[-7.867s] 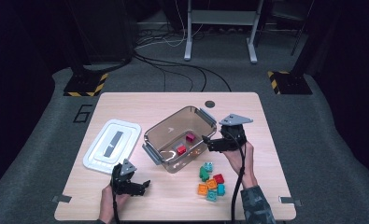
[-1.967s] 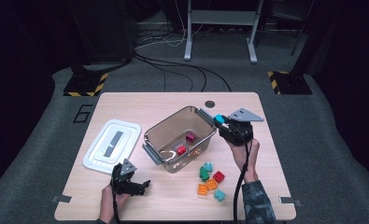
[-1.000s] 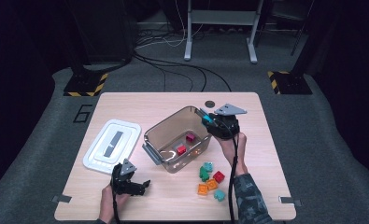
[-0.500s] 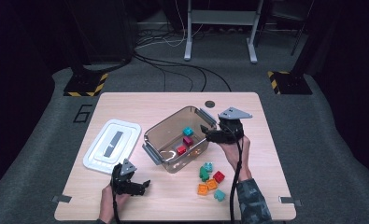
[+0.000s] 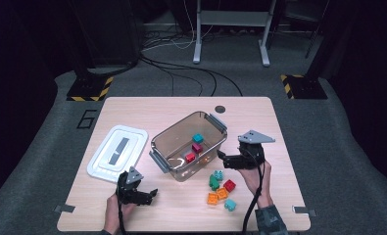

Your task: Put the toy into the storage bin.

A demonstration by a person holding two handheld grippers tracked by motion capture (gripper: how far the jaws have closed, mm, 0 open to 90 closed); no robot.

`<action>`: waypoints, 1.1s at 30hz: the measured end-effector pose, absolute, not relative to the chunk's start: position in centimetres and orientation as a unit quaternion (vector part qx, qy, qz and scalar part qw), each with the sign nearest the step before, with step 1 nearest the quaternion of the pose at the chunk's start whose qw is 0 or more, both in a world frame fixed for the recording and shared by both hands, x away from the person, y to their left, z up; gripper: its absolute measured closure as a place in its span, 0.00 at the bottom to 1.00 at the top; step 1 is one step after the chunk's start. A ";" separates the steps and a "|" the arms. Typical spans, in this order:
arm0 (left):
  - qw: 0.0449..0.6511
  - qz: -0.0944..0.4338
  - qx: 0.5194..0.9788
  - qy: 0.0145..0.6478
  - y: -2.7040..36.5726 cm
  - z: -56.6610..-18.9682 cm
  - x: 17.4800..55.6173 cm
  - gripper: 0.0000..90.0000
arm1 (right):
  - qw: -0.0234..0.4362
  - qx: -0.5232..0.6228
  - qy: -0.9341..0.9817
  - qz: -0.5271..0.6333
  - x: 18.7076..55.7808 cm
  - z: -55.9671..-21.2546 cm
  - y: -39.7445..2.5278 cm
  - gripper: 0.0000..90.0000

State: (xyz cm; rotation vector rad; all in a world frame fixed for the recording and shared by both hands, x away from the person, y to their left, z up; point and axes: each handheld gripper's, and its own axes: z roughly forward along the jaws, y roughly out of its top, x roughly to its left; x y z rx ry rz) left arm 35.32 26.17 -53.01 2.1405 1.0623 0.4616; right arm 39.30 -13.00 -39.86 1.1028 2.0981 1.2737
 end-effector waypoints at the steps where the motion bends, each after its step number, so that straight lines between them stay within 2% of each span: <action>1: 0.347 0.177 0.824 0.411 26.2 -53.0 35.3 0.02 | 0.221 0.402 0.760 0.460 39.1 -40.1 -13.1 0.05; 24: 0.344 0.177 0.827 0.407 26.2 -53.0 35.3 0.02 | 0.174 0.441 0.778 0.413 36.2 -47.0 -15.4 0.00; 33: 0.344 0.178 0.827 0.407 26.2 -53.0 35.3 0.02 | 0.161 0.449 0.790 0.385 35.9 -49.6 -15.4 0.10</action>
